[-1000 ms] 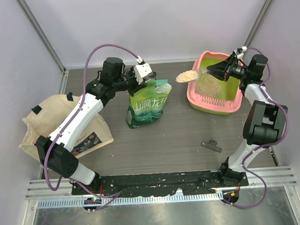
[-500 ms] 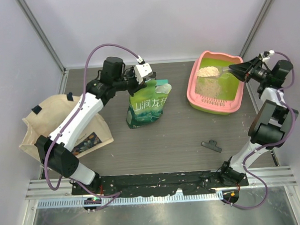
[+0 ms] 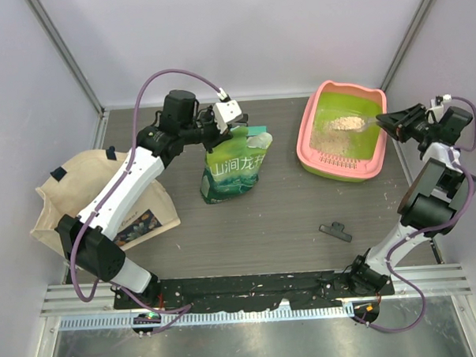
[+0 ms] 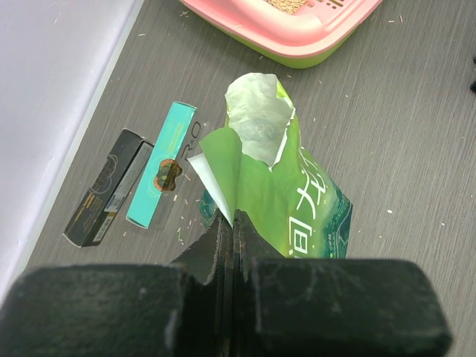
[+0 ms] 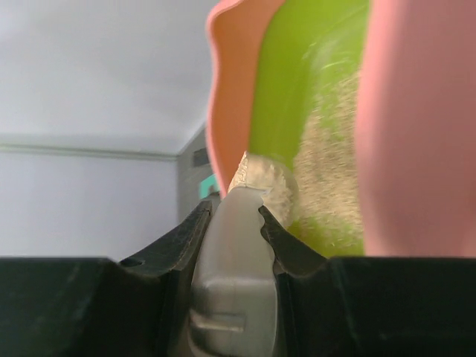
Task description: Fill the litter box with clean litter
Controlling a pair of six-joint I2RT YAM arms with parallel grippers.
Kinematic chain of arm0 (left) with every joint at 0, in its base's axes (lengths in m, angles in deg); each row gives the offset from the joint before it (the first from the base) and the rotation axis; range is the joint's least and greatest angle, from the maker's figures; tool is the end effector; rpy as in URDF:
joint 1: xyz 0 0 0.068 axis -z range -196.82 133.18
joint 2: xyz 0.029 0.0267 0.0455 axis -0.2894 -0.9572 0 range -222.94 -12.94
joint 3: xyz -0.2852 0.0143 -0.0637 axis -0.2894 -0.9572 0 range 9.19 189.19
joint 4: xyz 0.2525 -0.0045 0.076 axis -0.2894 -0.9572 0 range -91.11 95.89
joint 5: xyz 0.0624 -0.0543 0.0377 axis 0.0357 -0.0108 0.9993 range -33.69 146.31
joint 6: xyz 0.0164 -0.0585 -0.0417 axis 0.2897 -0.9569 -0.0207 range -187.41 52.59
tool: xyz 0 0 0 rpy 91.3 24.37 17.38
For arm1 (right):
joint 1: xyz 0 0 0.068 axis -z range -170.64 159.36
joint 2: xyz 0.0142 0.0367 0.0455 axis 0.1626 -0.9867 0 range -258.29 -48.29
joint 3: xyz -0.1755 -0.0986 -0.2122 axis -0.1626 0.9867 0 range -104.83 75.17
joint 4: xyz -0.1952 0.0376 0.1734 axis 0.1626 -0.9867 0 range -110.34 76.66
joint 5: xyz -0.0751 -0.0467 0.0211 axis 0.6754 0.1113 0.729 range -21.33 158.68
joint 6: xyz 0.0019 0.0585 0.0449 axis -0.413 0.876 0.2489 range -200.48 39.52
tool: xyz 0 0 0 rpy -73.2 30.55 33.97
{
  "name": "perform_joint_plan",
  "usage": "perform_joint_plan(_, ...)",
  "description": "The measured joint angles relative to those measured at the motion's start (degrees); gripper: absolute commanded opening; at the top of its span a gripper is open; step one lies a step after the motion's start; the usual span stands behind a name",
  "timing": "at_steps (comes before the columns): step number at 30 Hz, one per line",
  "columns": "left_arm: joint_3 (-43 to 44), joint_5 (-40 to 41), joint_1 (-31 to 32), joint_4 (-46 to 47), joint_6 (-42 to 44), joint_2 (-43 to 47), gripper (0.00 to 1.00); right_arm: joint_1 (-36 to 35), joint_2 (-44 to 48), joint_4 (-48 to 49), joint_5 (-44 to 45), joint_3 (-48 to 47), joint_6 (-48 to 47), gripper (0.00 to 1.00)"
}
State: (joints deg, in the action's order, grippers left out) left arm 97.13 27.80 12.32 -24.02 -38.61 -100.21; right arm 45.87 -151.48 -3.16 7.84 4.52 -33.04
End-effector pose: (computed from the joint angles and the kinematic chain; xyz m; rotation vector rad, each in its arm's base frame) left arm 0.3045 -0.2035 0.3978 1.2485 1.6306 -0.5198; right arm 0.3713 -0.2078 0.2682 0.6704 1.7928 1.1547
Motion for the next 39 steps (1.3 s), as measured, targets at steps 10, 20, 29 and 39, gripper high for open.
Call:
perform_joint_plan(10,-1.2,-0.02,0.0,0.63,-0.02,0.85,0.0,-4.9,8.85,-15.5,28.92,-0.61,-22.14,0.01)
perform_joint_plan(20,-3.82,-0.31,0.0,3.32,-0.04,2.49,0.0,-24.06,17.68,-13.57,51.15,0.33,-51.74,0.01)
perform_joint_plan(29,-6.99,-1.27,0.0,5.62,-0.68,4.83,0.0,-25.57,22.91,-24.63,40.33,-3.52,-55.87,0.01)
perform_joint_plan(39,-10.56,-1.55,0.0,7.41,-2.62,7.76,0.0,-33.59,23.5,-62.23,13.03,-8.24,-70.01,0.01)
